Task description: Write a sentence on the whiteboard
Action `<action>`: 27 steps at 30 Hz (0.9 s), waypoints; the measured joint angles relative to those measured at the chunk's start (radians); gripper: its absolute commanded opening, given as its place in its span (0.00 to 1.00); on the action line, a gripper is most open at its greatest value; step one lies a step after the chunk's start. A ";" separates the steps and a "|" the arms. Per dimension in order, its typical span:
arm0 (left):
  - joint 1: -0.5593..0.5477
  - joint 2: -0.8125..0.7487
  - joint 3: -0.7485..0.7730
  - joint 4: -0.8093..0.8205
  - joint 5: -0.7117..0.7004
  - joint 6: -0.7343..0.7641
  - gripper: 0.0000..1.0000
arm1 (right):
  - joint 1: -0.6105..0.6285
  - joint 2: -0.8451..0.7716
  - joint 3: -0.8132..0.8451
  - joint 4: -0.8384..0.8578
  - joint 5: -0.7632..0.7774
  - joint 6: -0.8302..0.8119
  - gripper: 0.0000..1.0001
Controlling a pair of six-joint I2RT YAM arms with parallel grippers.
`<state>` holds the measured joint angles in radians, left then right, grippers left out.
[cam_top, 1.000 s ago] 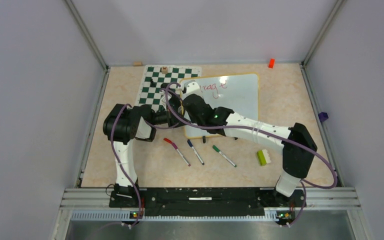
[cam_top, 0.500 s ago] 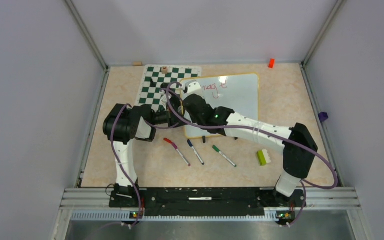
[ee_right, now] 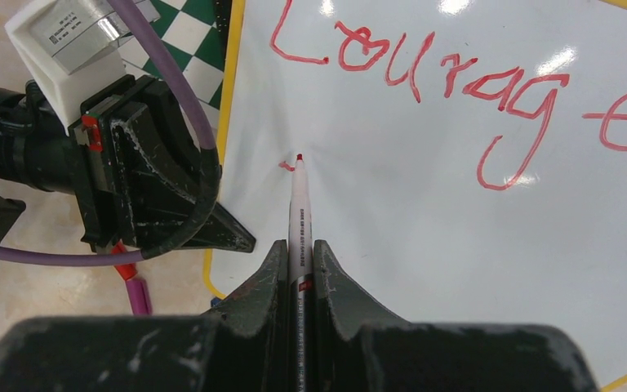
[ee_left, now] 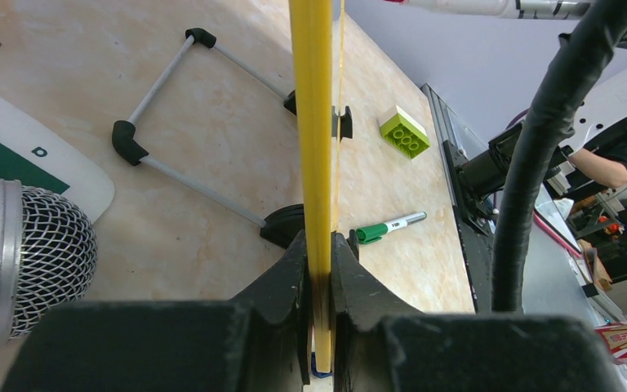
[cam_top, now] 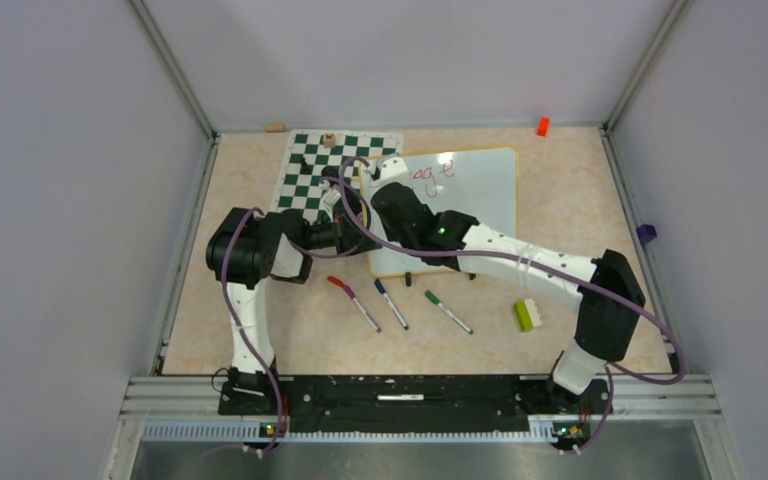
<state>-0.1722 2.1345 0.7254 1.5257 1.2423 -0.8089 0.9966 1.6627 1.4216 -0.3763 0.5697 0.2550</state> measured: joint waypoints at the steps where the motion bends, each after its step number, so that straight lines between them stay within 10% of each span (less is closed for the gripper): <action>1: 0.000 0.000 0.000 0.000 0.000 0.000 0.00 | 0.000 0.001 0.001 0.001 -0.002 -0.002 0.00; 27: 0.000 0.000 0.000 -0.007 -0.002 -0.001 0.00 | 0.002 0.067 0.021 -0.010 -0.046 -0.010 0.00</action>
<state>-0.1719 2.1345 0.7254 1.5185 1.2407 -0.8097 0.9985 1.7294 1.4422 -0.3866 0.5240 0.2447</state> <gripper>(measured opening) 0.127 0.091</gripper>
